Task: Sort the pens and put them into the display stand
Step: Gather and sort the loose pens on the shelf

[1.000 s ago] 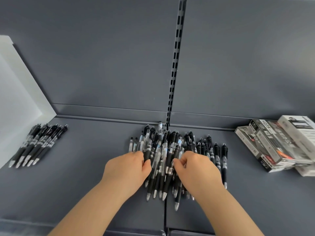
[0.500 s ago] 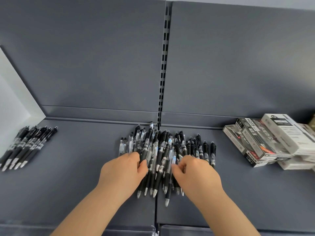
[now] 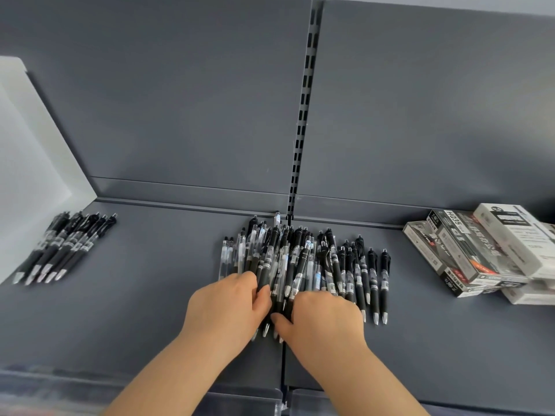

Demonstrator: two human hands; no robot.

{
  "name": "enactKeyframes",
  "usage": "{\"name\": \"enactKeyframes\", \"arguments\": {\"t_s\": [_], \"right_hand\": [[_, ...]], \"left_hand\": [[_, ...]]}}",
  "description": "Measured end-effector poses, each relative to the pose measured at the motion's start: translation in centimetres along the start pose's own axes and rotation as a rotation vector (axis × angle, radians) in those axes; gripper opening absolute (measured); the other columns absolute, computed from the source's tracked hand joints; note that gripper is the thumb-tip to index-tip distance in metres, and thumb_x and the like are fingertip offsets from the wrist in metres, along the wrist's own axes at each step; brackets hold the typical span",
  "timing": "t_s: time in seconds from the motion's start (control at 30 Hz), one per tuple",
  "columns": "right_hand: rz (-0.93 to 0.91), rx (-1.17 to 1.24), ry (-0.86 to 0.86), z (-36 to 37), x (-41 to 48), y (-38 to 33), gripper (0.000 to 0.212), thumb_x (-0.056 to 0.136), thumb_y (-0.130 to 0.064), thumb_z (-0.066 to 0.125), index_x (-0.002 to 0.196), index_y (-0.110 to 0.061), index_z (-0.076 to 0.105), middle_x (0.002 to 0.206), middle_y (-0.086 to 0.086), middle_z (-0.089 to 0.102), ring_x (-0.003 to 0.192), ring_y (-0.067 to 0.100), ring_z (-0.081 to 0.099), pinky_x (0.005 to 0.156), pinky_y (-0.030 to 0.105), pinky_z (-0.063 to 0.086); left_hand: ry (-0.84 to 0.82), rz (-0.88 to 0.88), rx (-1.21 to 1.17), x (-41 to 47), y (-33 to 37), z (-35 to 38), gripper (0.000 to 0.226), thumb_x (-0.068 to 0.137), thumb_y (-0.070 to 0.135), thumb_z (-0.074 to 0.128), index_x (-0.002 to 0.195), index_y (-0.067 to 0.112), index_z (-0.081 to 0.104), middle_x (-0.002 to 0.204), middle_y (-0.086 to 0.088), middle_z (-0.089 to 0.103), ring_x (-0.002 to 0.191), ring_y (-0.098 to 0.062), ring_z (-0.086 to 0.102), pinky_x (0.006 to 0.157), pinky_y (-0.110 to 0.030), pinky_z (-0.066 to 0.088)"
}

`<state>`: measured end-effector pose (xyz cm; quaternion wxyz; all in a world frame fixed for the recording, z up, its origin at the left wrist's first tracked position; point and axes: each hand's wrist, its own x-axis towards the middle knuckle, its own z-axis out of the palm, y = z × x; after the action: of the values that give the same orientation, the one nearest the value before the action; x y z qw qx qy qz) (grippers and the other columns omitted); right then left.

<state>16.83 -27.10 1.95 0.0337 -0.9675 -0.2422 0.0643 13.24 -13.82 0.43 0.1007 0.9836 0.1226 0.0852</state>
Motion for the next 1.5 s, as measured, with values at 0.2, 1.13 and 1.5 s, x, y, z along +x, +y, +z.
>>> {"name": "enactKeyframes", "arguments": {"t_s": [0.2, 1.13, 1.5], "right_hand": [[0.085, 0.123, -0.036, 0.6, 0.4, 0.0, 0.046, 0.093, -0.051, 0.04, 0.061, -0.019, 0.04, 0.061, -0.004, 0.043, 0.054, 0.017, 0.042, 0.046, 0.022, 0.029], [0.229, 0.188, 0.086, -1.5, 6.2, -19.2, 0.033, 0.082, -0.034, 0.048, 0.058, -0.015, 0.039, 0.052, -0.001, 0.037, 0.047, 0.019, 0.034, 0.043, 0.022, 0.025], [0.073, 0.356, 0.063, 2.3, 11.7, -34.0, 0.034, 0.089, -0.032, 0.045, 0.06, -0.015, 0.041, 0.056, -0.002, 0.041, 0.047, 0.016, 0.036, 0.044, 0.024, 0.028]], "left_hand": [[-0.017, 0.001, 0.006, -0.4, 0.0, 0.0, 0.039, 0.095, 0.049, 0.03, 0.064, 0.026, 0.027, 0.068, 0.008, 0.043, 0.061, -0.009, 0.043, 0.053, -0.023, 0.031], [0.057, 0.067, 0.014, 0.1, -20.4, -6.8, 0.035, 0.096, 0.047, 0.029, 0.067, 0.027, 0.028, 0.065, 0.007, 0.043, 0.048, -0.01, 0.038, 0.044, -0.021, 0.022], [-0.006, -0.031, 0.16, -1.6, -32.6, -7.8, 0.035, 0.097, 0.053, 0.02, 0.091, 0.023, 0.038, 0.079, 0.008, 0.039, 0.067, -0.013, 0.044, 0.057, -0.024, 0.036]]}}
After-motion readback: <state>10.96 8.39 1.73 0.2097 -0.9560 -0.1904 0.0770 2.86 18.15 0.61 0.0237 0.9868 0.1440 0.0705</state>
